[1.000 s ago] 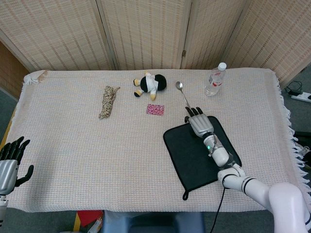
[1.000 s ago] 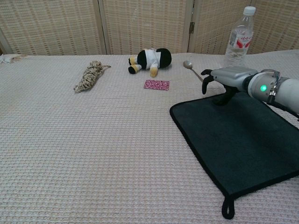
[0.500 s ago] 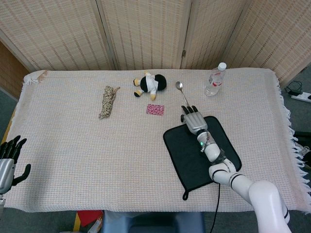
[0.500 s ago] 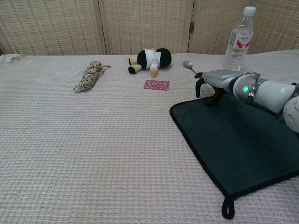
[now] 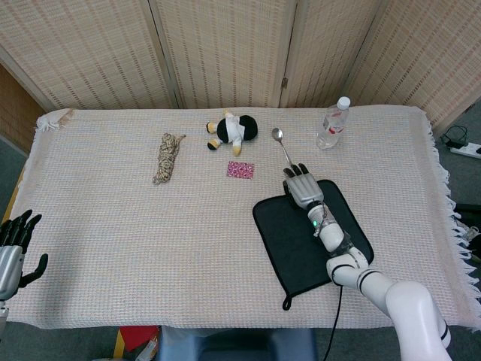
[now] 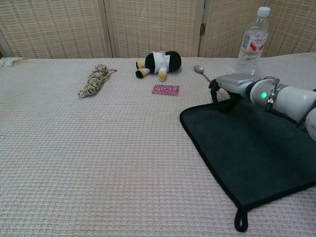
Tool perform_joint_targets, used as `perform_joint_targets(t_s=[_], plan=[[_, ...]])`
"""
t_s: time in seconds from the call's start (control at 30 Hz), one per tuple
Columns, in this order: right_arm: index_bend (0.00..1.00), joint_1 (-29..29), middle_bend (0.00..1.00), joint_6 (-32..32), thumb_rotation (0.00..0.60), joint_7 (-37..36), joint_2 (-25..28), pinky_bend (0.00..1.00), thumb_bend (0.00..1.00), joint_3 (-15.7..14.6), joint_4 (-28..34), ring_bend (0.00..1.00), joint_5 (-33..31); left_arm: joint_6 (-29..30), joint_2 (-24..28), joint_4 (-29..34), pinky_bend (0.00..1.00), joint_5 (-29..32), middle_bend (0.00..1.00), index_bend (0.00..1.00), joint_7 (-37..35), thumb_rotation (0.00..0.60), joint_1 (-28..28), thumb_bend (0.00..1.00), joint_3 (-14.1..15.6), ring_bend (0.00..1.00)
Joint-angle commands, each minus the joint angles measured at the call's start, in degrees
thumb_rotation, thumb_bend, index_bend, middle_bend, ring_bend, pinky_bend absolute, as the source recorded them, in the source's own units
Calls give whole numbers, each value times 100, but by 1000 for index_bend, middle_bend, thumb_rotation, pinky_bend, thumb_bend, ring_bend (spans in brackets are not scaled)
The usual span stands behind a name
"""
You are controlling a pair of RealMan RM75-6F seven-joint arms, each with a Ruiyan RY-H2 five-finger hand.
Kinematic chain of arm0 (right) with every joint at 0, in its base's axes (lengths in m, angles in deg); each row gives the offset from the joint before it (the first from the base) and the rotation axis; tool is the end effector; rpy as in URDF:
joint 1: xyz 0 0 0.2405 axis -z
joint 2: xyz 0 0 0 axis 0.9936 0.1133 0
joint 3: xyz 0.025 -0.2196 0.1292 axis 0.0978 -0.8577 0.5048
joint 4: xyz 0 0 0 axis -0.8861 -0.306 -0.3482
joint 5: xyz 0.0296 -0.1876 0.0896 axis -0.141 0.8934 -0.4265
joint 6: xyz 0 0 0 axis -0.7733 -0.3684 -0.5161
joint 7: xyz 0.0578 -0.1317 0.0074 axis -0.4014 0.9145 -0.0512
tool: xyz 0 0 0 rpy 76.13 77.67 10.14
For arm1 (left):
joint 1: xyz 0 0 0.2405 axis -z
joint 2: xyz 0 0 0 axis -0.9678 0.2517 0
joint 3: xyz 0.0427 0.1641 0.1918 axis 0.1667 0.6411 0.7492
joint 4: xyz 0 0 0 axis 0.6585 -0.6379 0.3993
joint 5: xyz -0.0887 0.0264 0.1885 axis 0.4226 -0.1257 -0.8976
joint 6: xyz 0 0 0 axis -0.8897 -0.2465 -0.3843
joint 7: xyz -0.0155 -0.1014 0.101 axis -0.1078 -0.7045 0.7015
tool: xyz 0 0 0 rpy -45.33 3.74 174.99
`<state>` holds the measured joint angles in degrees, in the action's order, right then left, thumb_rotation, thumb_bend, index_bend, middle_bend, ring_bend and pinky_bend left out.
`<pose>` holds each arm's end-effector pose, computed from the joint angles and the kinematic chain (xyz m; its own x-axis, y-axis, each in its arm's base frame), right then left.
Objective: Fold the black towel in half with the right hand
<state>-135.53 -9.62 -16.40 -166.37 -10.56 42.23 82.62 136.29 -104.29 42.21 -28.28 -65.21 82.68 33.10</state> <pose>-0.1962 -0.4420 -0.0563 0.5760 -0.2936 0.7629 -0.8147 -0.2824 0.5064 -0.3243 0.1995 0.1727 0.4176 0.0069 0.9086 0.9085 0.0163 -0.4176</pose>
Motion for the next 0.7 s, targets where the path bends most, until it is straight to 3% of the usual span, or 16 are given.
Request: perform_joint_targets(t_s=[0.03, 0.3, 0.7], plan=[[604, 30, 168, -107, 600, -57, 19, 0, 490, 1, 57, 42, 33, 23, 6, 3, 0, -11, 35, 0, -7, 600, -8, 521, -1, 0], [630, 184, 195, -426, 600, -82, 188, 0, 490, -97, 261, 50, 175, 10, 8, -8, 0, -14, 35, 0, -11, 600, -7, 521, 8, 0], [657, 714, 219, -990, 600, 69, 843, 0, 490, -486, 1256, 58, 487, -12, -13, 22, 0, -6, 35, 0, 79, 600, -2, 521, 23, 0]])
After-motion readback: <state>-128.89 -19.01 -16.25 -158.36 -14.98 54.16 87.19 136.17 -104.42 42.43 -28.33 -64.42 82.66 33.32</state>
